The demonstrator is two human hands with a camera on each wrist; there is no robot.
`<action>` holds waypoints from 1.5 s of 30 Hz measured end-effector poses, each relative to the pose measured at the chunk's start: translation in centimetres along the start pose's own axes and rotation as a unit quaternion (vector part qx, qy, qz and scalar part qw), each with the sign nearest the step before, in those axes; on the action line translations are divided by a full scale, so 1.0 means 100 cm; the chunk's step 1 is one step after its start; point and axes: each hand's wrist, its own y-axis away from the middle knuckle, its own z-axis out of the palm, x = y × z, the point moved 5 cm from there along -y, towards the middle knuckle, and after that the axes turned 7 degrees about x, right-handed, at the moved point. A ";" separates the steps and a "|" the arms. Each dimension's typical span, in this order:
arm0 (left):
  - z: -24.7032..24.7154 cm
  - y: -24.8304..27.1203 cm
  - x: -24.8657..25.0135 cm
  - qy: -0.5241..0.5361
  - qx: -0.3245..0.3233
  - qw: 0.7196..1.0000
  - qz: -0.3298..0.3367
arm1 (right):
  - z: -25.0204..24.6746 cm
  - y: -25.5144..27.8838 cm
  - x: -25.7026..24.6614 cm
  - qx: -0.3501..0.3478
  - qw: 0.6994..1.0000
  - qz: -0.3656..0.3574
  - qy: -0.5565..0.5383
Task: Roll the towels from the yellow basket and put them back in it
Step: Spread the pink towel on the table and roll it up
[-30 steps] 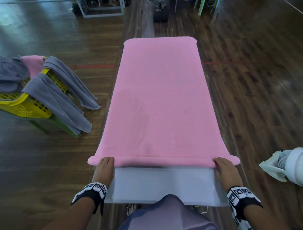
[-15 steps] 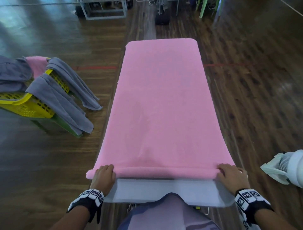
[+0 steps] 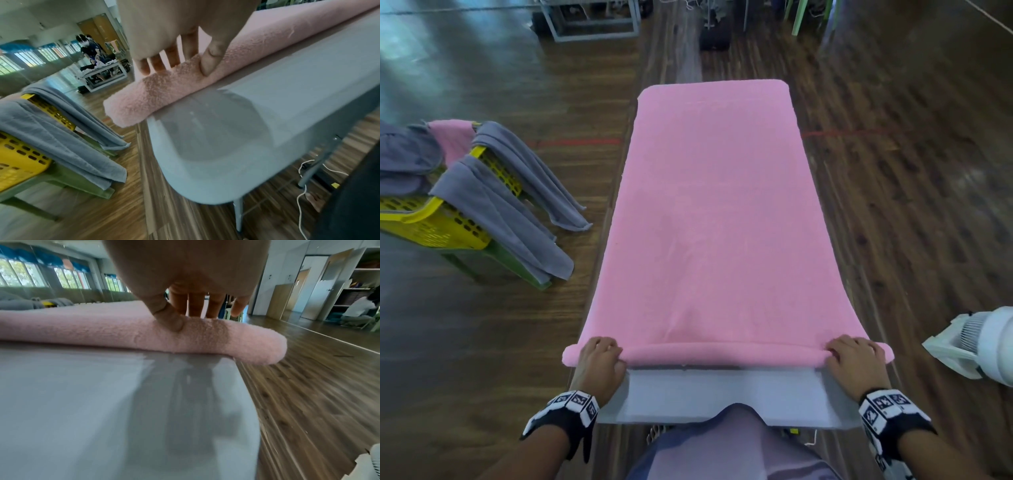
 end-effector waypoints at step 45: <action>0.011 -0.003 0.007 -0.032 -0.033 0.999 0.018 | 0.005 -0.017 -0.015 -0.093 0.995 -0.038 0.018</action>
